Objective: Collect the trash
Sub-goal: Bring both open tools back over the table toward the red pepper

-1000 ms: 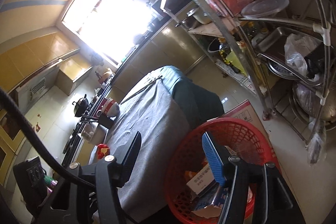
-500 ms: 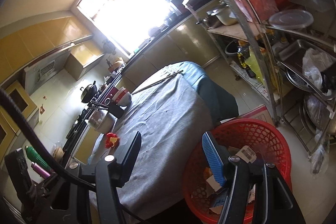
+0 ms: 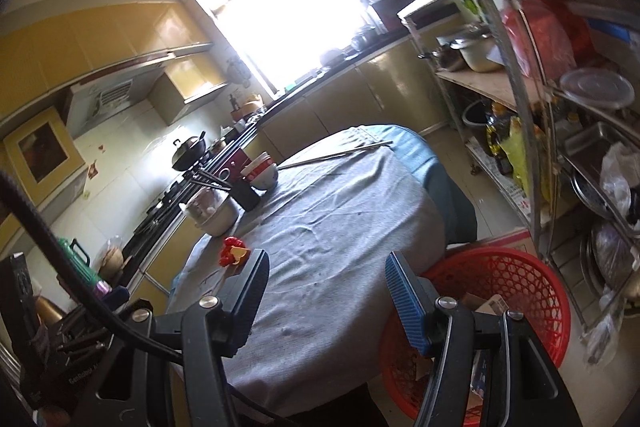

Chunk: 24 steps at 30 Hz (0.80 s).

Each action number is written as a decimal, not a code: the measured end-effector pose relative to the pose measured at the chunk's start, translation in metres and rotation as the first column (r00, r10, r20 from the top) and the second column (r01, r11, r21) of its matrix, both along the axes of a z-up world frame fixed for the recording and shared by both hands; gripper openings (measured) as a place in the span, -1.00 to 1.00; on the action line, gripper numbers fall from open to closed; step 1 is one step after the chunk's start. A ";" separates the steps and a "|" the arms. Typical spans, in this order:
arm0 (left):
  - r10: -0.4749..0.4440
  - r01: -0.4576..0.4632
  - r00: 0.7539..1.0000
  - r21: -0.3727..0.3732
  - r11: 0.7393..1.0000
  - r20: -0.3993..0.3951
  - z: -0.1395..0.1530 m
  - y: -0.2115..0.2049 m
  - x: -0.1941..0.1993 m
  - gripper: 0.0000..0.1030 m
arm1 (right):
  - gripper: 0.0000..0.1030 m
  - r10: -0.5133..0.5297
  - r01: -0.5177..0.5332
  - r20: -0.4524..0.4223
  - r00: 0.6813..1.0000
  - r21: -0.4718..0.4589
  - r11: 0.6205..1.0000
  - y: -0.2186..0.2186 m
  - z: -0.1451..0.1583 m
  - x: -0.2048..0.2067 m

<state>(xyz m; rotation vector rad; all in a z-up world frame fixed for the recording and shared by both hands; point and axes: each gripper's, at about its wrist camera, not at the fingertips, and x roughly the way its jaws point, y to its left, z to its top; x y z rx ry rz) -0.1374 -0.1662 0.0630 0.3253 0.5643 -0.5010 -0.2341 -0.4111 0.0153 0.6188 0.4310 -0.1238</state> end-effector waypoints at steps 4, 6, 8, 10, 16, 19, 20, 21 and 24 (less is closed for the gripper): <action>0.044 -0.044 0.999 -0.011 0.999 0.006 0.002 0.016 0.005 0.39 | 0.26 0.026 -0.026 0.005 1.000 -0.033 0.999 0.013 0.007 0.003; 0.069 -0.069 0.998 -0.019 0.997 -0.001 0.002 0.024 0.009 0.40 | 0.26 0.037 -0.037 0.006 0.999 -0.045 0.998 0.018 0.009 0.004; 0.097 -0.097 0.995 -0.025 0.995 -0.007 0.002 0.033 0.014 0.40 | 0.26 0.048 -0.048 0.006 0.999 -0.055 0.997 0.024 0.010 0.006; 0.118 -0.119 0.993 -0.030 0.992 -0.011 0.001 0.040 0.018 0.40 | 0.26 0.059 -0.059 0.002 0.998 -0.064 0.996 0.029 0.011 0.008; 0.168 -0.170 0.985 -0.050 0.984 -0.042 -0.003 0.061 0.027 0.40 | 0.26 0.092 -0.092 -0.009 0.996 -0.092 0.992 0.045 0.014 0.014; 0.190 -0.193 0.980 -0.051 0.980 -0.053 -0.005 0.068 0.032 0.40 | 0.26 0.108 -0.109 -0.019 0.994 -0.103 0.989 0.054 0.014 0.018; 0.197 -0.200 0.979 -0.054 0.978 -0.057 -0.006 0.071 0.033 0.40 | 0.26 0.112 -0.114 -0.022 0.993 -0.105 0.988 0.056 0.013 0.020; 0.203 -0.206 0.977 -0.055 0.977 -0.062 -0.007 0.074 0.034 0.40 | 0.26 0.118 -0.120 -0.025 0.993 -0.108 0.987 0.059 0.013 0.021; 0.219 -0.223 0.973 -0.059 0.973 -0.069 -0.008 0.080 0.036 0.40 | 0.26 0.133 -0.136 -0.033 0.991 -0.117 0.984 0.066 0.012 0.024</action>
